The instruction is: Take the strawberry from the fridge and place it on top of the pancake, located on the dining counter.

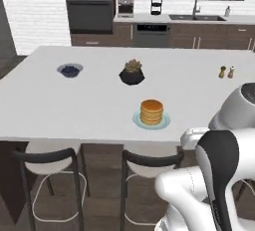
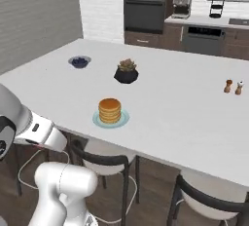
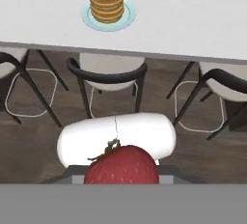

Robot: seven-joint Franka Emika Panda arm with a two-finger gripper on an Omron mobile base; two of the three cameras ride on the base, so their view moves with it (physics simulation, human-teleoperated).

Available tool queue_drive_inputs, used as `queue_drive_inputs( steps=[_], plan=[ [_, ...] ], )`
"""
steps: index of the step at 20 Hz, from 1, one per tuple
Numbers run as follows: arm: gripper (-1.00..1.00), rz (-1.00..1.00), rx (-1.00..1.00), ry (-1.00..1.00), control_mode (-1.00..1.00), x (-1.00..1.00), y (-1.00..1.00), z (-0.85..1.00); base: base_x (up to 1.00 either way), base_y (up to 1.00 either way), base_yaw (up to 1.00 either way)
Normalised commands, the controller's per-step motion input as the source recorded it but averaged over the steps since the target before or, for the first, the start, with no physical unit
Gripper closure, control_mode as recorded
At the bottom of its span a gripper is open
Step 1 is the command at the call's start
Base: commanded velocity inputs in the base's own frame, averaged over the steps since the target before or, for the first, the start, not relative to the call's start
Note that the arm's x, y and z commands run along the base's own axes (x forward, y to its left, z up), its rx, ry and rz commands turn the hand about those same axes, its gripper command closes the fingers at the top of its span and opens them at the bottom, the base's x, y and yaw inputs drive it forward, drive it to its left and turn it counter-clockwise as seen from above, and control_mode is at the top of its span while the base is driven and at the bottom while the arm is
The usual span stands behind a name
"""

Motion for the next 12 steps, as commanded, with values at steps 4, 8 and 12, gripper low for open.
queue_drive_inputs(
  steps=[4, 8, 12],
  plan=[
    [1.0, 0.0, 0.0, 0.0, 1.0, 0.0, 0.0, 0.0, 0.37, 0.2, -0.83],
    [1.0, 0.0, 0.0, 0.0, 1.0, 0.0, 0.0, 0.0, 0.63, 0.64, -0.45],
    [1.0, 0.0, 0.0, 0.0, 1.0, 0.0, 0.0, 0.0, 0.5, 0.65, -0.12]
  ],
)
